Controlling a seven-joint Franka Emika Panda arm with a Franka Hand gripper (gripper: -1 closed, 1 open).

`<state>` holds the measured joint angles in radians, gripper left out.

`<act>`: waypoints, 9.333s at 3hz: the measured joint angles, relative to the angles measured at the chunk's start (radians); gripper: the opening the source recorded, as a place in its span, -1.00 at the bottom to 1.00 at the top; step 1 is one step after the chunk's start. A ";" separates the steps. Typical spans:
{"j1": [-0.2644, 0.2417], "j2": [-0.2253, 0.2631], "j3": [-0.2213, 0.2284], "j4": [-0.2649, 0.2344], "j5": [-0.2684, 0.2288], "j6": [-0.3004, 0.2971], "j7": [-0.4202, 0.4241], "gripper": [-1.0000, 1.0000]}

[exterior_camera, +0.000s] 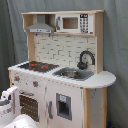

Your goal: Play with the kitchen

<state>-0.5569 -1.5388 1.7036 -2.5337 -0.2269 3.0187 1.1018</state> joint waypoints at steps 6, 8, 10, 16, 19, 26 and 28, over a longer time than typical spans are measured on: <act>-0.235 -0.001 -0.014 0.168 -0.115 -0.041 0.068 -1.00; -0.124 0.021 0.009 0.167 -0.115 -0.211 0.068 -1.00; -0.033 0.043 0.033 0.203 -0.114 -0.387 0.072 -1.00; 0.068 0.054 -0.057 0.335 -0.167 -0.701 -0.014 1.00; 0.117 0.074 -0.200 0.335 -0.185 -0.721 -0.302 1.00; 0.274 0.175 -0.469 0.252 -0.125 -0.771 -1.078 1.00; 0.321 0.210 -0.525 0.191 -0.082 -0.798 -1.278 1.00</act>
<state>-0.2363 -1.3285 1.1787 -2.3427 -0.3090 2.2204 -0.1765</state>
